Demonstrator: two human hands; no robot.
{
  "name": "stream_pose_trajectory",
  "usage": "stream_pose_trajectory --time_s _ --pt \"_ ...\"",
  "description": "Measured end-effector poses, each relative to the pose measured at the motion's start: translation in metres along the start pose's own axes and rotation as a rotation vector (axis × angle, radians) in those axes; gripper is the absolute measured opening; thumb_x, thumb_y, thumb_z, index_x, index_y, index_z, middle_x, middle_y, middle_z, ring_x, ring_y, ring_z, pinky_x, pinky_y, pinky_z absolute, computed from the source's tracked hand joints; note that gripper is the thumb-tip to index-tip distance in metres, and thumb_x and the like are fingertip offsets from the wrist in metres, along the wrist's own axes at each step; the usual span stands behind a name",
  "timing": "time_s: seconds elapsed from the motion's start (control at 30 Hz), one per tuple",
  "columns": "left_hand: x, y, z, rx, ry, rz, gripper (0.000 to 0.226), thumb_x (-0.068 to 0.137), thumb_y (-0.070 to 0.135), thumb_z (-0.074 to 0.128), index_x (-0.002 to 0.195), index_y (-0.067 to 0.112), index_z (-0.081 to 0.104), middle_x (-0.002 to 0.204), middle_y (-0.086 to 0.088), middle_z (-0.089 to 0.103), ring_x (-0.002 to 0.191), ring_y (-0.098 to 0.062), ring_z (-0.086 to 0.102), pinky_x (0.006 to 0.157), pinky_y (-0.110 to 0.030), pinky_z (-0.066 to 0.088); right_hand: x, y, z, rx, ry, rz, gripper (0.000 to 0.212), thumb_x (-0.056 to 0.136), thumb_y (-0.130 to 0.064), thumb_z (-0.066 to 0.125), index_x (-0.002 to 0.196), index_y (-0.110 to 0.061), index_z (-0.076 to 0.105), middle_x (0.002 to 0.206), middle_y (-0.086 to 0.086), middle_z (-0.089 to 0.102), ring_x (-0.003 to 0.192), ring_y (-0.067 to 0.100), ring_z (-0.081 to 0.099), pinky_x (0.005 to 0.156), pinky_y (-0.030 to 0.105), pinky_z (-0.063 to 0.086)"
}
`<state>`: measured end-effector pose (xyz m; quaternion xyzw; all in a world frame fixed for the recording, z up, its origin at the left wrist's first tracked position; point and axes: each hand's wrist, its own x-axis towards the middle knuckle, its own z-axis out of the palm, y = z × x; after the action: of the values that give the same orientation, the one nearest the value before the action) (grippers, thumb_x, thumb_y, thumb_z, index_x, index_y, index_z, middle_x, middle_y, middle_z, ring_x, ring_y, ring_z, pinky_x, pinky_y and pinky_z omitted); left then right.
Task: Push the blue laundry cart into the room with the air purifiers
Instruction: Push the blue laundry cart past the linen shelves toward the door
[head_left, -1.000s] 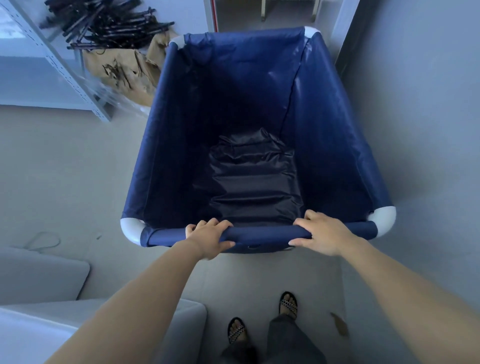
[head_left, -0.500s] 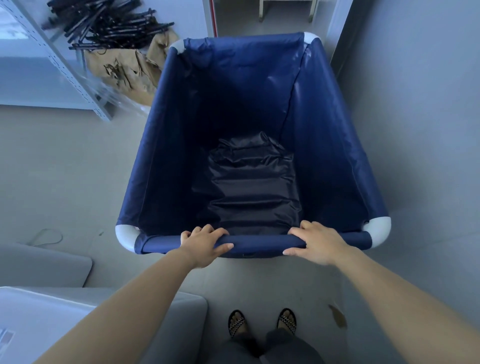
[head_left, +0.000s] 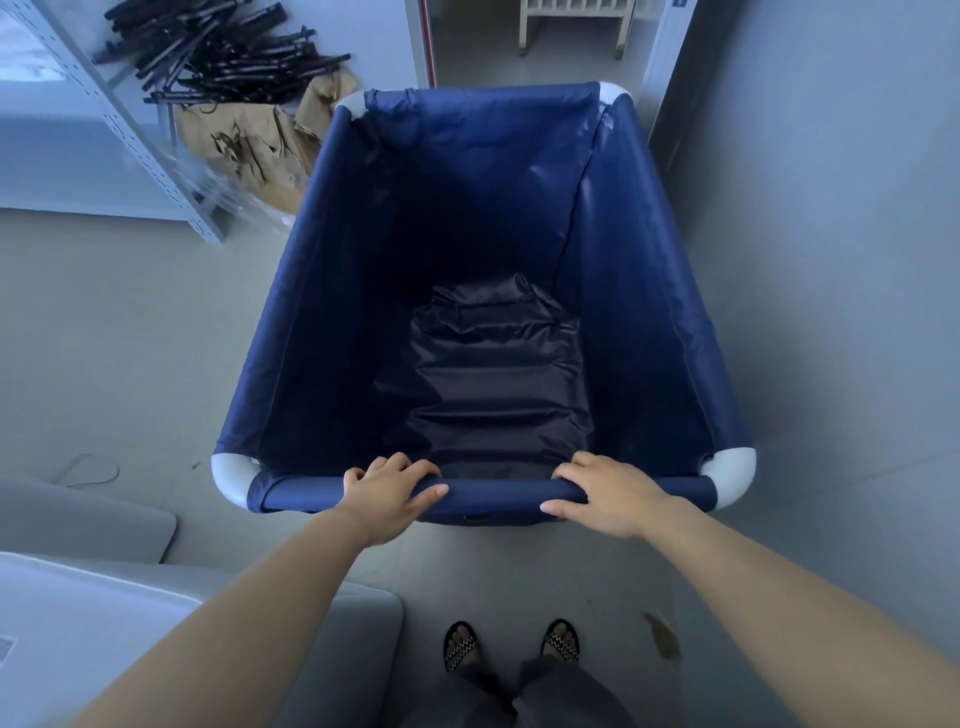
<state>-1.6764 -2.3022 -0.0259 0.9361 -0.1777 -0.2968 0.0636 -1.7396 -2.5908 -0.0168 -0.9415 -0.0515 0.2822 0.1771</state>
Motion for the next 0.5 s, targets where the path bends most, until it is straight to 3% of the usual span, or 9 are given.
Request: stream_pose_trajectory --time_s 0.5 --pt "0.018 0.048 0.007 0.146 -0.012 0.057 0.044 0.092 0.063 0.029 0.131 0.044 0.034 0.127 0.009 0.044 0.116 -0.017 0.038 0.092 -0.036 0.024 0.000 0.026 -0.005 -0.126 0.019 -0.039 0.051 0.091 -0.062 0.036 0.123 -0.024 0.047 0.116 0.000 0.055 0.103 0.020 0.053 0.083 0.034 0.042"
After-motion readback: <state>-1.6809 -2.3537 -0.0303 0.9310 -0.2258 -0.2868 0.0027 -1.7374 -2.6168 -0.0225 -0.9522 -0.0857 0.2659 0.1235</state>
